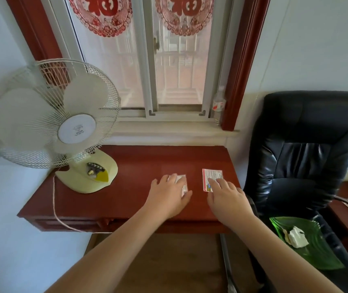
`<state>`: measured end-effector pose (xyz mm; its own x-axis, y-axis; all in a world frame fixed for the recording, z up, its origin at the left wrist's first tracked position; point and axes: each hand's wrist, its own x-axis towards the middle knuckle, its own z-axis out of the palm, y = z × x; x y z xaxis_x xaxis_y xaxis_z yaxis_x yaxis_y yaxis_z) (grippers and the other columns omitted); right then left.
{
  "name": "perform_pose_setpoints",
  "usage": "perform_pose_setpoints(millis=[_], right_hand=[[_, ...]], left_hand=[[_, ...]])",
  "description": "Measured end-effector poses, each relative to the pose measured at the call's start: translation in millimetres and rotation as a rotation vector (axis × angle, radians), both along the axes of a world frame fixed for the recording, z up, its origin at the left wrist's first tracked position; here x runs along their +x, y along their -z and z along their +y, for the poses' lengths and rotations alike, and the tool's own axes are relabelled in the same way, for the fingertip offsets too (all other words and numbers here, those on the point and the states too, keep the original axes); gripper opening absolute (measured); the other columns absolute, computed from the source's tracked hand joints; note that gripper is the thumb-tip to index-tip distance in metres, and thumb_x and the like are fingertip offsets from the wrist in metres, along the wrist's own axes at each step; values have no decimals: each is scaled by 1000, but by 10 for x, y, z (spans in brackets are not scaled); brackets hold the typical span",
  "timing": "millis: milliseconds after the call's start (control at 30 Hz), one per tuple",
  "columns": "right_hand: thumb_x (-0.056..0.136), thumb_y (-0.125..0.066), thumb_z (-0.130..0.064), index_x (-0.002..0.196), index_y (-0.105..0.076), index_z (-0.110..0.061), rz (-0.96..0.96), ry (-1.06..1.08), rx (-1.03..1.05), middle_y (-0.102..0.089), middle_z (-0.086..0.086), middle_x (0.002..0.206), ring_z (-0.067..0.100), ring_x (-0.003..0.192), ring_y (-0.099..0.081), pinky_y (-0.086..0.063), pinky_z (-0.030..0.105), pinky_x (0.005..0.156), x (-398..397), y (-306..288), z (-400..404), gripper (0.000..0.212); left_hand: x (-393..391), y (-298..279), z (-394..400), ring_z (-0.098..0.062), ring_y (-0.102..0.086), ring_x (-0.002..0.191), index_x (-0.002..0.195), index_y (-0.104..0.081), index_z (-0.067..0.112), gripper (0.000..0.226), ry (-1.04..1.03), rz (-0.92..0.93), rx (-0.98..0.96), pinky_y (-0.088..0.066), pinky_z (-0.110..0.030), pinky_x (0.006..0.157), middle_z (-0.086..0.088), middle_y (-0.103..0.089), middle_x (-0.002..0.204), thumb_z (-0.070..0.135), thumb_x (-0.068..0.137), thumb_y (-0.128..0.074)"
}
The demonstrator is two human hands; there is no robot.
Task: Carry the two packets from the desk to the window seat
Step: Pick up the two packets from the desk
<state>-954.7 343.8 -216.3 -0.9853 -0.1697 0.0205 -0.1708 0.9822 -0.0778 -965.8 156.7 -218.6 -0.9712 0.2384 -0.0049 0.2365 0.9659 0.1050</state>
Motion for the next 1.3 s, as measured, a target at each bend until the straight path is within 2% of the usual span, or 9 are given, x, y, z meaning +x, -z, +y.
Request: perform_pose_setpoints(millis=[267,467,633,800,900,1033,1100,1167,1300], right_hand=[[104,-34,-34,152,-37,-22,-114,77,4,-53,4,148,26,136,-49,-42,43,108,-767,516,-193,50],[106,-33,-39,155,-31,-28,-221,50,46,-49,5,152,29,140,-45,-40,45,110,-1197,908,-124,50],[106,-34,-45,157,-27,-31,-337,33,-27,-47,8,153,32,138,-46,-40,48,112,-1622,1200,-10,54],[106,-33,-47,158,-21,-28,-409,5,-54,-48,9,152,30,136,-50,-40,48,112,-2051,1480,90,57],[104,-31,-53,162,-6,-21,-397,184,-25,-46,10,155,31,138,-49,-39,47,111,-2261,1668,244,71],[97,-39,-63,160,-6,-9,-469,541,-153,-40,15,157,33,142,-41,-34,49,113,-2503,1920,423,89],[94,-45,-65,159,-10,-7,-543,702,-254,-34,17,160,34,145,-35,-30,50,115,-2635,2011,468,93],[92,-50,-66,155,-20,-5,-552,777,-278,-37,18,156,34,143,-37,-32,50,113,-2732,2085,493,93],[85,-60,-69,141,-36,-4,-528,786,-232,-46,15,144,31,135,-44,-36,48,108,-2784,2192,500,89]], left_hand=[[-885,526,-260,-29,-36,144,148,-38,21,60,52,-109,-19,-34,-57,111,-8,-42,157,55,99,-33],[-1369,992,-298,-33,-30,147,155,-25,28,77,72,-297,-68,-31,-60,113,-9,-32,163,69,91,-37],[-1581,1398,-281,-24,-53,131,151,-36,26,70,4,-238,19,-49,-44,96,-4,-53,149,66,94,-38],[-1710,1643,-223,-22,-56,129,148,-41,22,57,-117,-260,86,-52,-38,97,-3,-57,146,51,98,-45],[-1803,1781,-175,-21,-58,125,147,-41,21,51,-189,-313,77,-52,-35,95,-3,-58,143,39,99,-48],[-1914,1938,-44,-24,-58,122,147,-37,18,62,-426,-382,115,-53,-39,94,-7,-57,139,42,94,-58],[-1965,1992,50,-28,-55,127,150,-30,15,80,-619,-423,192,-52,-43,98,-9,-53,142,49,87,-67],[-2007,2049,128,-31,-51,132,153,-23,10,98,-765,-429,247,-47,-46,102,-12,-49,146,56,81,-72],[-1999,2166,179,-30,-50,130,149,-28,8,102,-848,-383,183,-47,-46,100,-12,-50,144,64,76,-71]])
